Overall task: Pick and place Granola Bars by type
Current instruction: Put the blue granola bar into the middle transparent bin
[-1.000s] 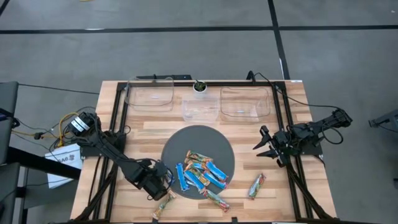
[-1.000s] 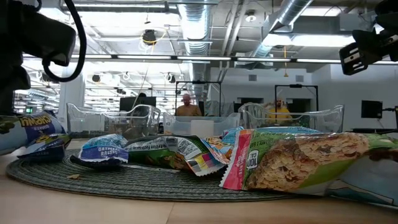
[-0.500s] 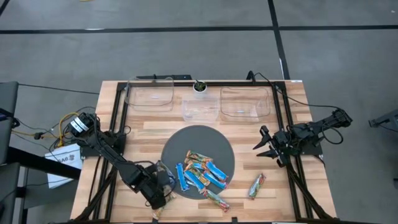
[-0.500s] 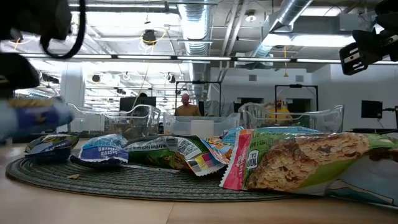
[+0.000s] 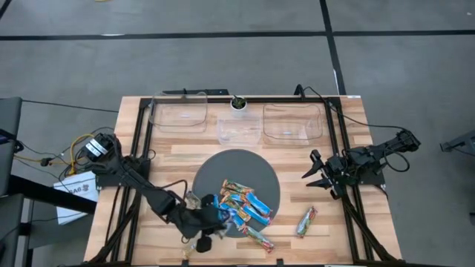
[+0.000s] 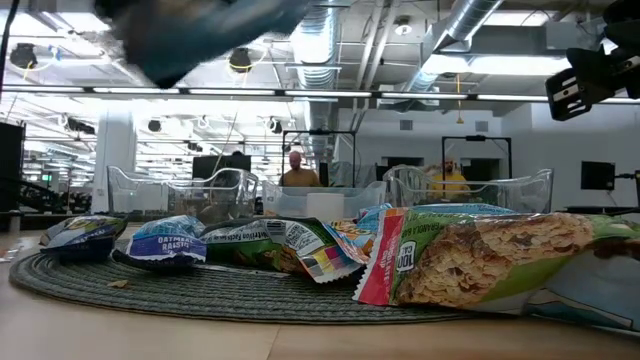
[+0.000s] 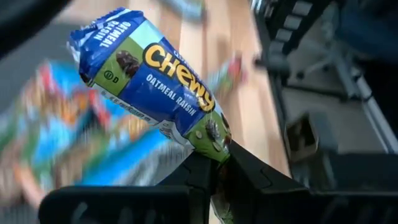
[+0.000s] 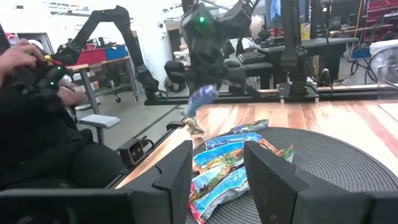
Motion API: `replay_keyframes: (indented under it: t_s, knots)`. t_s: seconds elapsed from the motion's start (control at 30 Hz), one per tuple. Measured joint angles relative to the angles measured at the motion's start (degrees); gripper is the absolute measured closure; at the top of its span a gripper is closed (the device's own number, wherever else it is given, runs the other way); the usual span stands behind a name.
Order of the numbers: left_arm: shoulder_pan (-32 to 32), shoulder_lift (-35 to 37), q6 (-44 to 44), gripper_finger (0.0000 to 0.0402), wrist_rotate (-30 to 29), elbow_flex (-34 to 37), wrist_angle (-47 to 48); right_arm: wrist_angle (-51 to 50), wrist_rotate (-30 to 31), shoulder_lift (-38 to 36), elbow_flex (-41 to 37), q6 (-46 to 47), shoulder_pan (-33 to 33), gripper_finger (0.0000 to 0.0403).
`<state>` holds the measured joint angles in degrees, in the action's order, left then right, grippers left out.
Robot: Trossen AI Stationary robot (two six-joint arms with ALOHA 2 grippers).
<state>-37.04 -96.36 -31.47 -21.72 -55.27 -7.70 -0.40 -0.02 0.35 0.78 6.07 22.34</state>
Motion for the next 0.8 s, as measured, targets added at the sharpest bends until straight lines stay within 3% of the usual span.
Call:
replay_keyframes:
  t_s: [0.27, 0.8]
  knots:
    - [3.1, 0.0, 12.8, 0.0375, -0.6, 0.0, -15.0, 0.0, 0.0, 0.0, 0.0, 0.0, 0.0, 0.0264]
    - [12.1, 0.0, 21.3, 0.0374, -3.0, 0.0, -17.7, 0.0, 0.0, 0.0, 0.0, 0.0, 0.0, 0.0266]
